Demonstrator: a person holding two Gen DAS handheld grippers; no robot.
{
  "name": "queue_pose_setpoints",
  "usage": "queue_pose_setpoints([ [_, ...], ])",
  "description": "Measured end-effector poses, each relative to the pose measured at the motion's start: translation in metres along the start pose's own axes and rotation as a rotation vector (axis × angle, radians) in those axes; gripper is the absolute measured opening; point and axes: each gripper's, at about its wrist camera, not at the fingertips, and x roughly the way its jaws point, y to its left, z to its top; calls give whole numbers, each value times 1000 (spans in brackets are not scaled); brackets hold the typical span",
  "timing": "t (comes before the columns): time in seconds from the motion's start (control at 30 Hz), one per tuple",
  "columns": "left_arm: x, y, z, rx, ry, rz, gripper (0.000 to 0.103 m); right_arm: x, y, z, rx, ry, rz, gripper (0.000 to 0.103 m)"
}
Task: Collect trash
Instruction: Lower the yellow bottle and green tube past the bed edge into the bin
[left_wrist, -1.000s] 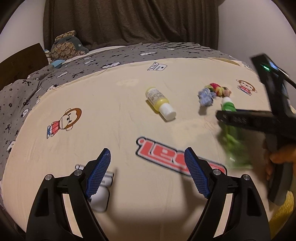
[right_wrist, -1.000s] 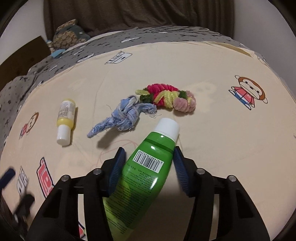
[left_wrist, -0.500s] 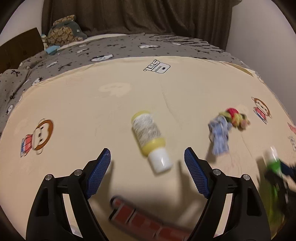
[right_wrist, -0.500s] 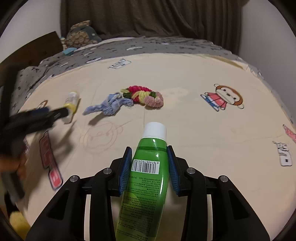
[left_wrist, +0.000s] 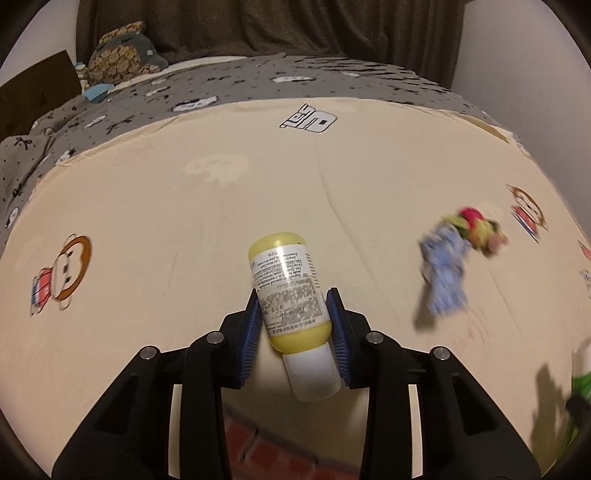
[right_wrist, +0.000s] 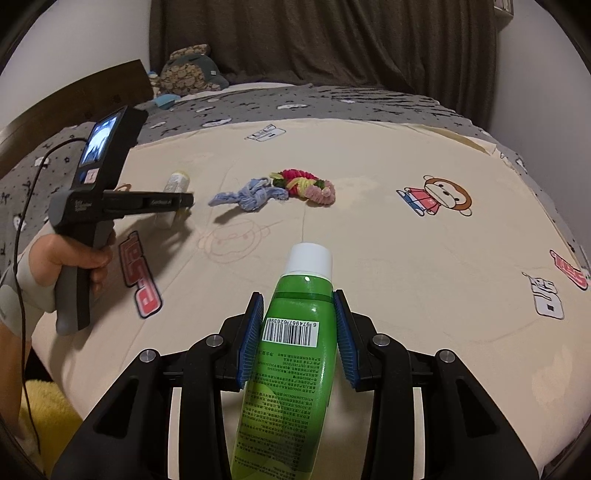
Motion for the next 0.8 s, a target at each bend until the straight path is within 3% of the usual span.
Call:
queue_pose_setpoints([
  [0.17,-51,-10,-34,49,-59,-52,31,-33,5,-14,-24,-37,0,39],
  [0.47,-146,-45,-124,172,-146,-146,31,-93,10,-51,-38,-101,27,39],
  [0.63,-180,-57,-182,199,-155,-210,31,-117,16,-81,-38,-119,74,39],
  [0.8,-193,-64,-229,198,-114,-274,31,-125,26,-112,-39,-95,94,39],
])
